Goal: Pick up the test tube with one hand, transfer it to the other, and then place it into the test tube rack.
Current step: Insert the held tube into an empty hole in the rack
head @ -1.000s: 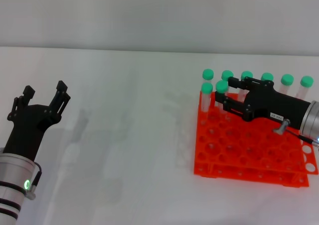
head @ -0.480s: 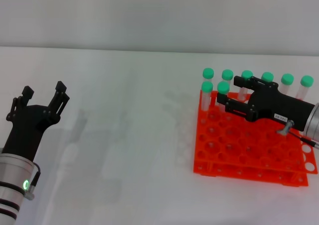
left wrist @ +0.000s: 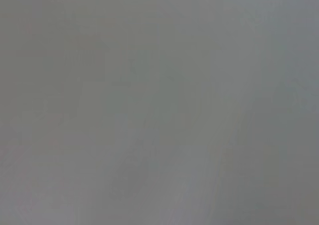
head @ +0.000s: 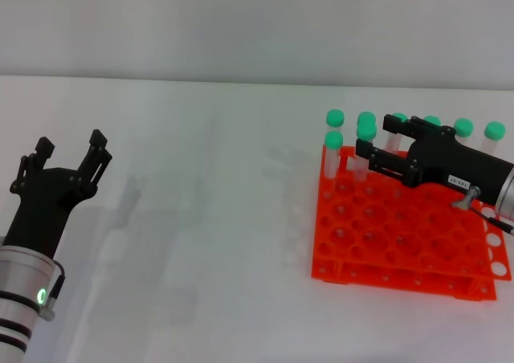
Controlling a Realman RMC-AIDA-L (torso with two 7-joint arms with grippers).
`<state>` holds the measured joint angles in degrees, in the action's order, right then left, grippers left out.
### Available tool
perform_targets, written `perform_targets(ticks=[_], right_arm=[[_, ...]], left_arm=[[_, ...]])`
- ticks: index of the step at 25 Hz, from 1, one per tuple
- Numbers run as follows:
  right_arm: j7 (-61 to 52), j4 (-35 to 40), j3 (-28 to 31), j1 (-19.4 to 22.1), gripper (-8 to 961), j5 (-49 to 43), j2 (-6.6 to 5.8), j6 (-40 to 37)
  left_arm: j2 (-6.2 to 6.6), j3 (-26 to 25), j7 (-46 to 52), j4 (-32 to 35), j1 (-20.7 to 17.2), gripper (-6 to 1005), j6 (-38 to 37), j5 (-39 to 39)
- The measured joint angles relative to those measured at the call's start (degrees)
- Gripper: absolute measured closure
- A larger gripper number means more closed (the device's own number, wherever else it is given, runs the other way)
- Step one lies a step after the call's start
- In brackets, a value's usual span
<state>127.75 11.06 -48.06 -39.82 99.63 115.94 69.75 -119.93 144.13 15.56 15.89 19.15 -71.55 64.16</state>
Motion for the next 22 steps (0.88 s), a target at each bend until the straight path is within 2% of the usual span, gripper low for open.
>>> perform_targets(ticks=[4, 11, 17, 22], right_arm=[[-3.4, 1.2, -2.7, -0.3, 244, -0.6, -0.26, -1.7], [-14.9, 11.2, -12.3, 3.1, 244, -0.6, -0.37, -7.8], [-19.8, 15.7, -13.7, 5.6, 246, -0.8, -0.80, -7.4], [-24.1, 19.3, -14.2, 8.1, 249, -2.2, -1.55, -4.1]], left_arm=[[0.02, -0.1, 0.0, -0.4, 0.3, 119, 0.0, 0.0], [0.05, -1.0, 0.0, -0.4, 0.3, 119, 0.0, 0.1], [0.11, -1.5, 0.0, -0.4, 0.3, 119, -0.1, 0.1], [0.13, -1.6, 0.0, -0.5, 0.4, 119, -0.1, 0.1]])
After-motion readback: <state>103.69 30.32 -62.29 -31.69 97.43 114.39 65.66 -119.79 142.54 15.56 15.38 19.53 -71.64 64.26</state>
